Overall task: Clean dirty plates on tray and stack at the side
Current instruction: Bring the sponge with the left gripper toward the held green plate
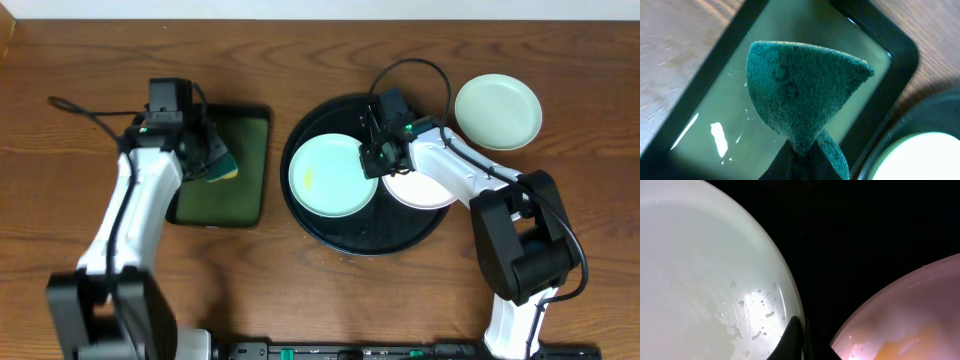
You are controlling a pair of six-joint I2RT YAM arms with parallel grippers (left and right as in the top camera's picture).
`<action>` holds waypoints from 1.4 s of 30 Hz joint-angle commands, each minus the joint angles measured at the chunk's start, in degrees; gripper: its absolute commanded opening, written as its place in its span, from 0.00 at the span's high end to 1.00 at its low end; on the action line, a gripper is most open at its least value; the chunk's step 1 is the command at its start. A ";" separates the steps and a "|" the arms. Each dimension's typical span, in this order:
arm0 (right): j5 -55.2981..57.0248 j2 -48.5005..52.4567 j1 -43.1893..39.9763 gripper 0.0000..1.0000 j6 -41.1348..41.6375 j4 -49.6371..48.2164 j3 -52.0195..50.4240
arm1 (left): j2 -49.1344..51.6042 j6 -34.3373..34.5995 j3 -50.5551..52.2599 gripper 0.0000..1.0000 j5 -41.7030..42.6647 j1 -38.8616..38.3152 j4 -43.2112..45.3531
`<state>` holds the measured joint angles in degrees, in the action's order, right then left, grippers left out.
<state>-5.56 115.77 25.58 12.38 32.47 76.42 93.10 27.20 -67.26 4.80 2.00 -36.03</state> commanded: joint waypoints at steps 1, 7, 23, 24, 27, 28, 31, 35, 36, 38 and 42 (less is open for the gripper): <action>-0.72 1.55 0.37 0.99 -1.07 0.09 -0.42 | 5.07 1.22 0.09 0.92 1.18 0.17 2.64; -0.74 1.55 0.39 0.99 -1.07 0.09 -0.42 | 13.81 1.57 0.09 0.93 0.31 0.17 3.56; -0.74 1.57 0.39 0.99 -1.07 0.22 -0.42 | -0.98 1.57 -0.24 0.93 -0.63 -0.55 -0.76; -0.74 1.57 0.39 0.99 -1.07 0.07 -0.42 | -2.75 1.60 -0.24 0.93 -0.42 -0.98 -0.79; -0.72 1.55 0.39 0.99 -1.03 -0.15 -0.42 | -7.23 1.62 -0.24 0.92 1.11 -3.26 -0.76; -0.74 1.55 0.39 0.99 -0.85 -0.15 -0.42 | -8.13 2.10 -0.24 0.92 1.49 -4.35 -0.81; -0.72 1.57 0.39 0.99 0.55 -0.20 -0.42 | -8.33 5.09 -0.22 0.93 2.40 -8.04 -1.11; -0.70 1.57 0.39 0.99 0.92 -0.33 -0.42 | -5.95 8.68 -0.02 0.92 2.25 -14.16 -0.11; -0.70 1.55 0.39 0.99 0.92 -0.33 -0.42 | -4.85 8.92 -0.02 0.92 2.25 -15.91 0.83; -0.70 1.55 0.39 0.99 0.90 -0.31 -0.42 | -2.58 8.94 -0.02 0.92 2.27 -19.06 2.91; -0.70 1.55 0.39 0.99 0.90 -0.31 -0.42 | 2.51 11.63 -0.02 0.92 2.29 -24.79 6.01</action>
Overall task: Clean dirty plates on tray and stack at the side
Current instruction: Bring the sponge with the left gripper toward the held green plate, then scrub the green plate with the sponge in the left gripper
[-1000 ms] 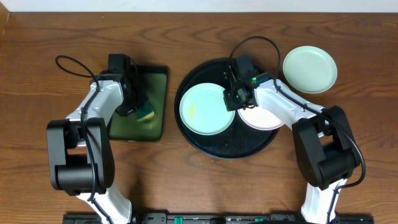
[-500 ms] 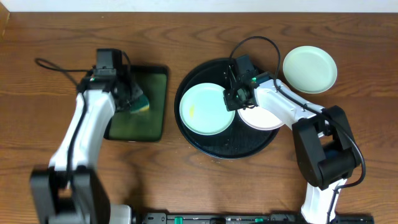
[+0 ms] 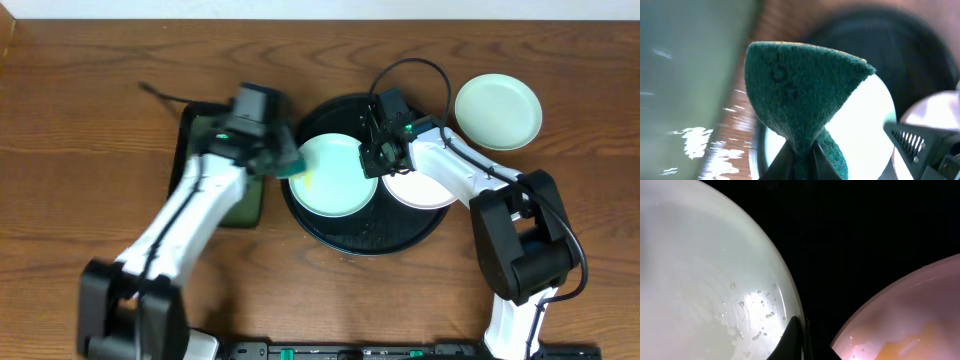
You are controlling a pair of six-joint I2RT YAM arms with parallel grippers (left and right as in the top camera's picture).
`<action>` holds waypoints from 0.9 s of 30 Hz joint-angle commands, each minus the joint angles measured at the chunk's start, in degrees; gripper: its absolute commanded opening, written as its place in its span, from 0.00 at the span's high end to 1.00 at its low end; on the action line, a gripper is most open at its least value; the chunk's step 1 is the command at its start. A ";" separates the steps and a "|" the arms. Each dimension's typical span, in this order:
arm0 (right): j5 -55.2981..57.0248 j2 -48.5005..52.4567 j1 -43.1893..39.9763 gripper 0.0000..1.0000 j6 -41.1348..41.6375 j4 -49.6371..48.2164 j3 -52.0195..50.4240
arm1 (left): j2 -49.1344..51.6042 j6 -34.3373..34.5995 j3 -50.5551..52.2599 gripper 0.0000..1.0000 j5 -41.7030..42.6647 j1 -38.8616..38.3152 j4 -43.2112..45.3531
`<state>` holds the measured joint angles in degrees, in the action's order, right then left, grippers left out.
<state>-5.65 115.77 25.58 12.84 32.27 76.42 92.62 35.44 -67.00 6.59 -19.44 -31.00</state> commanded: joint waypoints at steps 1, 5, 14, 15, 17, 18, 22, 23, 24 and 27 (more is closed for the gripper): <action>-0.61 1.57 0.39 0.99 0.44 -0.11 -0.42 | 4.37 4.28 -0.28 0.93 0.52 -4.81 1.95; -0.61 1.57 0.39 0.99 0.44 -0.09 -0.42 | 9.01 4.35 -0.28 0.93 0.50 -9.40 6.54; -0.61 1.55 0.39 0.99 0.42 0.46 -0.42 | 14.60 4.28 -0.28 0.92 -12.48 -13.05 8.28; -0.61 1.57 0.39 0.99 0.42 0.50 -0.42 | 14.78 4.26 -0.28 0.93 -14.80 -13.00 7.67; -0.59 1.57 0.39 0.99 0.42 0.70 -0.42 | 14.78 3.82 -0.28 0.92 -19.34 -12.90 6.25; -0.59 1.57 0.39 0.99 0.39 0.76 -0.42 | 14.78 3.13 -0.28 0.92 -21.05 -12.72 5.66; -0.59 1.57 0.39 0.99 0.39 0.98 -0.42 | 14.75 0.11 -0.28 0.93 -26.10 -11.63 3.76; -0.55 1.57 0.39 0.99 0.39 1.05 -0.42 | 14.53 -0.04 -0.28 0.92 -28.28 -11.08 3.21; -0.31 1.57 0.39 0.99 0.42 1.18 -0.42 | 14.25 -0.07 -0.31 0.92 -29.22 -10.75 3.08; -0.11 1.55 0.37 0.99 0.39 1.60 -0.42 | 12.11 -0.44 -0.57 0.93 -29.62 -10.36 3.02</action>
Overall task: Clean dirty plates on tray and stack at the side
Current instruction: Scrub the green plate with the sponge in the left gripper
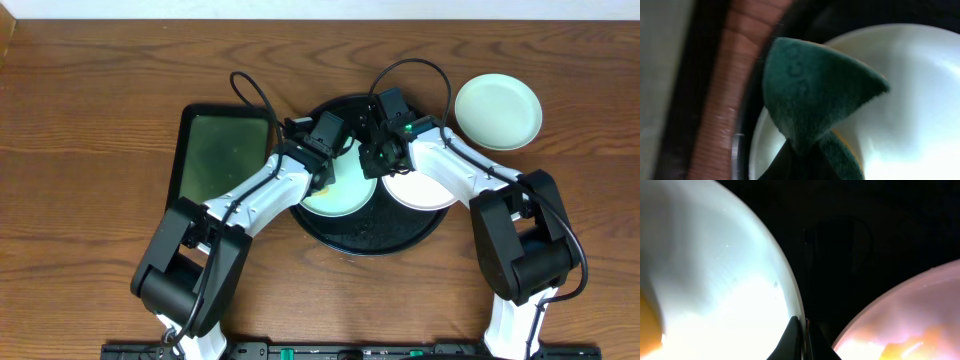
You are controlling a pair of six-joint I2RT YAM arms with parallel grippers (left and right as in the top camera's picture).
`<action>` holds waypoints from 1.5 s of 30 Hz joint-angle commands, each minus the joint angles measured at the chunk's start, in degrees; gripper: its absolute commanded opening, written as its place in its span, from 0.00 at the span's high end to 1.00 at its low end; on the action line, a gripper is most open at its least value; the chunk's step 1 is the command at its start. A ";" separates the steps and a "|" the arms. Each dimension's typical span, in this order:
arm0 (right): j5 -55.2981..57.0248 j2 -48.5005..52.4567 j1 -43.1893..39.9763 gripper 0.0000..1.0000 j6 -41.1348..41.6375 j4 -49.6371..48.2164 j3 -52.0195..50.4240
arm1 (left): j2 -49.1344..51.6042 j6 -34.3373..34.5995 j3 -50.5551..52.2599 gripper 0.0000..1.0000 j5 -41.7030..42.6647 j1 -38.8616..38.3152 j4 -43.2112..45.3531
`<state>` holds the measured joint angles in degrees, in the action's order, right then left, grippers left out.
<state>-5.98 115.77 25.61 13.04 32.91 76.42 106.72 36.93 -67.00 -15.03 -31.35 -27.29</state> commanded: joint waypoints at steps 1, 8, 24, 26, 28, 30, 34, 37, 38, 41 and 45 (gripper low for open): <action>0.22 1.57 0.33 0.99 0.20 1.01 -0.42 | -2.91 -1.95 -0.72 0.92 -7.98 1.55 -0.68; 0.20 1.57 0.33 0.99 0.20 1.11 -0.42 | -8.90 -1.90 -1.05 0.93 3.56 1.40 2.19; 0.17 1.57 0.33 0.99 0.20 1.20 -0.42 | 3.41 -1.55 -0.70 0.93 19.89 1.51 0.76; 0.17 1.57 0.33 0.99 0.20 1.22 -0.42 | 3.56 -1.55 -0.70 0.93 13.92 1.51 -1.01; 0.20 1.57 0.33 0.99 0.20 1.31 -0.42 | 3.45 -2.27 -0.70 0.93 8.44 1.51 -2.78; 0.20 1.57 0.33 0.99 0.17 1.38 -0.42 | 3.43 -3.85 -0.72 0.92 4.50 1.55 -4.00; 0.20 1.57 0.33 0.99 0.17 1.38 -0.42 | 3.08 -7.17 -0.72 0.93 -3.72 1.55 -5.42; 0.20 1.55 0.33 0.99 0.17 1.38 -0.42 | 2.16 -7.67 -0.74 0.93 -10.58 1.55 -6.08; 0.20 1.57 0.33 0.99 0.17 1.38 -0.42 | 1.57 -7.82 -0.79 0.93 -12.94 1.55 -6.08; 0.20 1.57 0.33 0.99 0.17 1.38 -0.42 | 0.46 -8.24 -1.22 0.92 -14.14 1.55 -5.86; 0.20 1.57 0.33 0.99 0.20 1.38 -0.42 | -1.68 -8.22 -1.49 0.92 -12.28 1.07 -5.14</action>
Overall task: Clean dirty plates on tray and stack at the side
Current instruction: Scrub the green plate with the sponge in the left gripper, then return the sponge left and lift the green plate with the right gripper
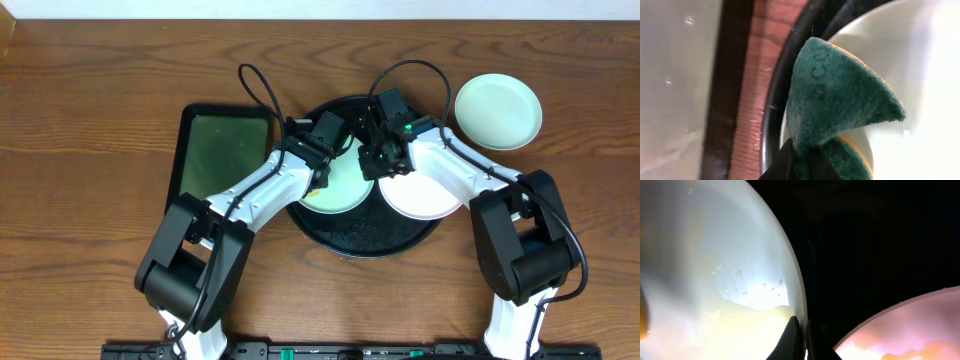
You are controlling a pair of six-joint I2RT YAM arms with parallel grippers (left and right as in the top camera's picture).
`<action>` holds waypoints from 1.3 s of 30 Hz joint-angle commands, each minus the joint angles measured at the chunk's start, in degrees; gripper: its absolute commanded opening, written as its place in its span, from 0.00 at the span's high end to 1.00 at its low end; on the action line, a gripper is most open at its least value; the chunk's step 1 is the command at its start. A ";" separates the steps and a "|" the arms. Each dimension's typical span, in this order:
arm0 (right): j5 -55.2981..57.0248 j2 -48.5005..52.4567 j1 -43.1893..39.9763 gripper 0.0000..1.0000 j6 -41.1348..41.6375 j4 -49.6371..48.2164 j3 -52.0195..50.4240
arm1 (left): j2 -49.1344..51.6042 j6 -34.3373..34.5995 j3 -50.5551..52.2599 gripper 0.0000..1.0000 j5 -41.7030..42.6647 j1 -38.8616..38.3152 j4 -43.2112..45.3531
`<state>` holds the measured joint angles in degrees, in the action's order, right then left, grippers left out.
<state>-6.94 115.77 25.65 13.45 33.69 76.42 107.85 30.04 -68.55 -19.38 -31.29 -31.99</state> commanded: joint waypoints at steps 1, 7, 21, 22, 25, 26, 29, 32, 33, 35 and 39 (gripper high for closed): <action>1.16 1.57 0.28 0.99 -0.24 0.59 -0.42 | -3.32 -1.31 0.07 0.93 -5.38 0.98 0.00; 1.16 1.55 0.28 0.99 -0.22 0.42 -0.42 | -3.91 -1.31 0.07 0.93 30.01 0.94 5.53; 1.14 1.57 0.33 0.99 -0.24 0.81 -0.42 | 1.07 -0.68 0.20 0.93 16.06 0.09 1.05; 1.14 1.57 0.33 0.99 -0.24 0.83 -0.42 | 1.09 -0.68 0.20 0.92 12.70 0.09 0.22; 1.16 1.57 0.22 0.99 -0.24 0.74 -0.42 | 1.01 -0.63 0.17 0.93 1.75 0.09 -1.46; 1.14 1.57 0.22 0.99 -0.39 0.74 -0.42 | 0.96 -0.66 0.15 0.93 -0.07 0.09 -1.62; 1.14 1.40 0.22 0.99 -1.55 0.76 -0.39 | -0.63 -0.66 -0.02 0.93 -4.42 0.09 -2.54; 1.11 0.50 0.22 0.99 -1.86 0.50 -0.35 | -3.45 -0.66 -0.04 0.93 -8.28 0.09 -3.15; 1.14 -0.02 0.24 0.99 -2.10 0.39 -0.35 | -4.90 -0.66 -0.04 0.92 -9.55 0.09 -3.34; 1.18 -1.55 0.24 0.99 -3.28 0.31 -0.35 | -7.56 -0.66 -0.04 0.93 -11.10 0.20 -3.50; 3.17 -5.68 0.28 0.99 -4.59 0.09 -0.35 | -13.22 -0.37 -0.04 0.93 -10.34 1.31 -3.85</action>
<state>-6.94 115.11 25.65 11.66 33.45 76.42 100.42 29.74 -68.60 -24.73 -31.35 -35.57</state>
